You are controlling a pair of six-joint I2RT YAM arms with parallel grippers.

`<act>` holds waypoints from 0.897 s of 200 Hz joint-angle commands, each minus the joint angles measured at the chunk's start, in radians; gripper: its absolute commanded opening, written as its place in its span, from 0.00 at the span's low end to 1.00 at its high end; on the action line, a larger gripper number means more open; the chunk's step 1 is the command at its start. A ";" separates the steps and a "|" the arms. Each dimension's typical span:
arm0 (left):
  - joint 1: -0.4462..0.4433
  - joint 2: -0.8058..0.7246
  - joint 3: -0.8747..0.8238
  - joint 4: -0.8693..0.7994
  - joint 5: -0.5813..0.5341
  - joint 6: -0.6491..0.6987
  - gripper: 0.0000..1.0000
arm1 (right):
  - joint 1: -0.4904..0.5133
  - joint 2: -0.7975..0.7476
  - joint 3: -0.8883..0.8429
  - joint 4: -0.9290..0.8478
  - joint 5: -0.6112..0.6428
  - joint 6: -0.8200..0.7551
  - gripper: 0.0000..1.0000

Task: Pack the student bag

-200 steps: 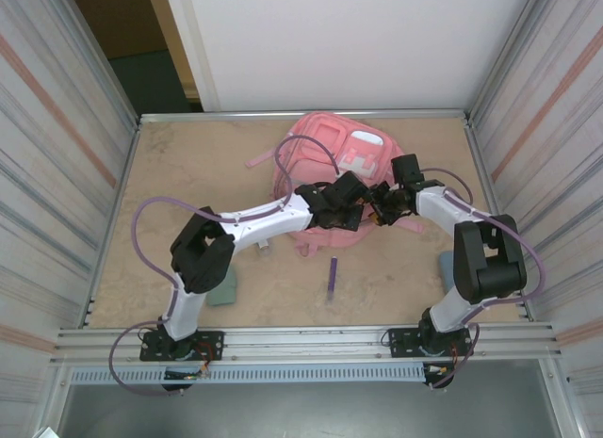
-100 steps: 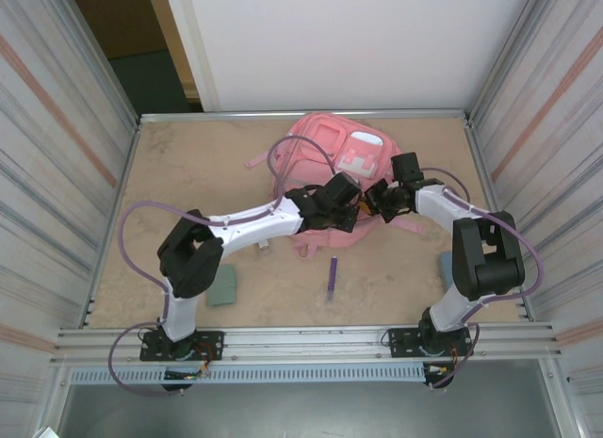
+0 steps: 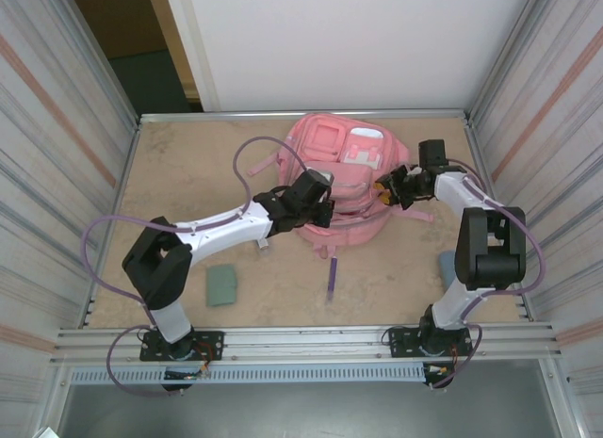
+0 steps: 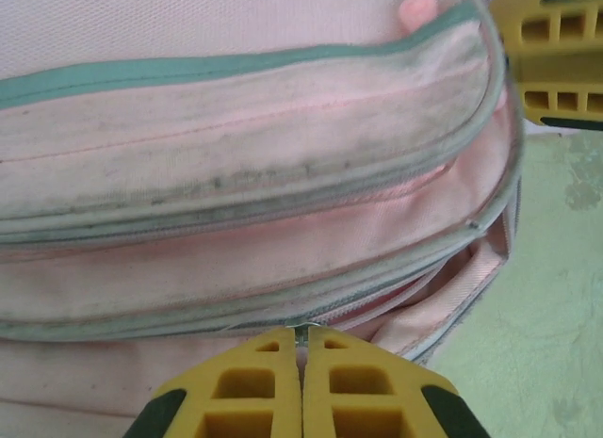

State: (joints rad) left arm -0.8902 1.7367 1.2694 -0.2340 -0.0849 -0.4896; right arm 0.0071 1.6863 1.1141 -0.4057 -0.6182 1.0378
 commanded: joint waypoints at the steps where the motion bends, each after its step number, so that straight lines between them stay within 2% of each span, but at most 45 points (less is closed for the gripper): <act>1: -0.036 -0.020 0.032 0.057 0.071 0.023 0.00 | -0.011 -0.061 -0.019 0.028 0.001 0.034 0.50; 21: -0.062 0.031 0.122 0.082 0.076 0.026 0.00 | 0.013 -0.180 -0.103 0.018 0.057 0.082 0.58; 41: -0.076 0.071 0.189 0.110 0.089 0.026 0.00 | 0.041 -0.274 -0.163 -0.068 0.116 0.121 0.66; 66: -0.079 0.100 0.225 0.133 0.113 0.008 0.00 | 0.075 -0.342 -0.234 -0.054 0.049 0.204 0.69; 84: -0.082 0.117 0.234 0.137 0.125 0.008 0.00 | 0.105 -0.381 -0.257 -0.039 0.062 0.258 0.69; 111: -0.090 0.128 0.227 0.145 0.126 -0.005 0.00 | 0.172 -0.426 -0.259 -0.109 0.163 0.346 0.66; 134: -0.094 0.123 0.216 0.150 0.111 -0.013 0.00 | 0.201 -0.459 -0.246 -0.158 0.182 0.387 0.66; 151: -0.093 0.114 0.208 0.153 0.105 -0.005 0.00 | 0.229 -0.503 -0.239 -0.224 0.265 0.415 0.66; 167: -0.094 0.105 0.205 0.155 0.104 0.002 0.00 | 0.239 -0.531 -0.256 -0.218 0.335 0.440 0.62; 179: -0.093 0.101 0.204 0.156 0.106 0.004 0.00 | 0.226 -0.524 -0.275 -0.153 0.313 0.448 0.56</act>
State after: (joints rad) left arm -0.9775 1.8740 1.4487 -0.1600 0.0257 -0.4938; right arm 0.2367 1.1866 0.8654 -0.5625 -0.3775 1.4185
